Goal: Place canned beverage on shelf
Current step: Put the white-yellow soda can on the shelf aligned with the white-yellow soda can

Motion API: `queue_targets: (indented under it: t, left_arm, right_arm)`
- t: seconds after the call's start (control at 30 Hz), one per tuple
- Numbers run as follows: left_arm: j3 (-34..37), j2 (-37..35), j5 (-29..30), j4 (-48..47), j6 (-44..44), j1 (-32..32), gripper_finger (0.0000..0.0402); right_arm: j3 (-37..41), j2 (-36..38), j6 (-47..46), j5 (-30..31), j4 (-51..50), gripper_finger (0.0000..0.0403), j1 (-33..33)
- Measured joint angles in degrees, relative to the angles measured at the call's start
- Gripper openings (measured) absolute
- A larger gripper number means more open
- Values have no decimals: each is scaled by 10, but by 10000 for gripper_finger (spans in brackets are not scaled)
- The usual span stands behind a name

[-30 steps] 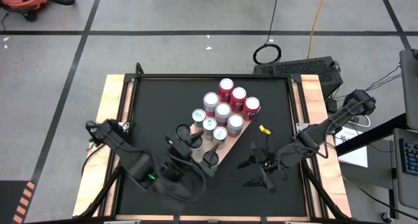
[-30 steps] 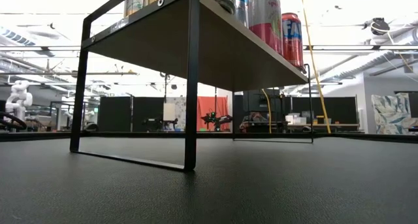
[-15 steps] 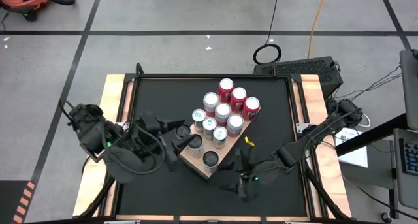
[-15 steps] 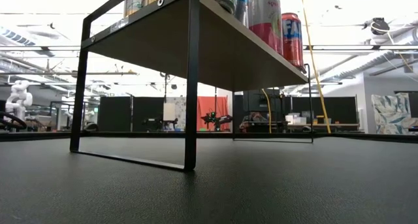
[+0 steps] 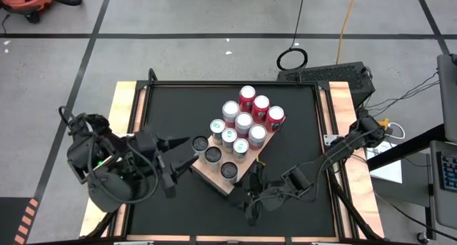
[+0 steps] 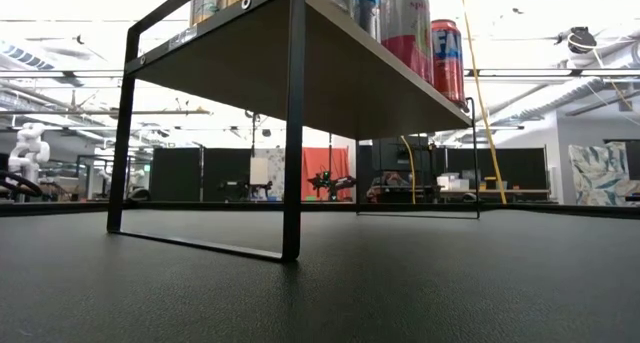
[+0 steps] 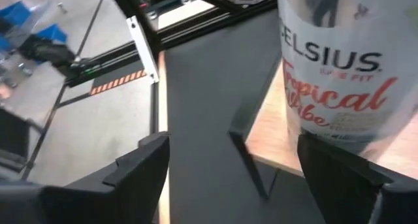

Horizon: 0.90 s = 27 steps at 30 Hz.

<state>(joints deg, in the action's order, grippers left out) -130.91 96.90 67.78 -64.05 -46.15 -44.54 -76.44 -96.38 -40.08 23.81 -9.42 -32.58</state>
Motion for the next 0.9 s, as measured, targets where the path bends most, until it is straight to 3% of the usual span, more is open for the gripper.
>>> queue_targets:
  t: [0.63, 0.9]
  left_arm:
    - [0, 0, 15, -11, 0, -14, 287]
    - [0, 0, 14, -12, 0, -14, 287]
  right_arm:
    - [0, 11, -56, 22, -63, 313, 7]
    - [0, 41, -55, 124, -73, 307, 6]
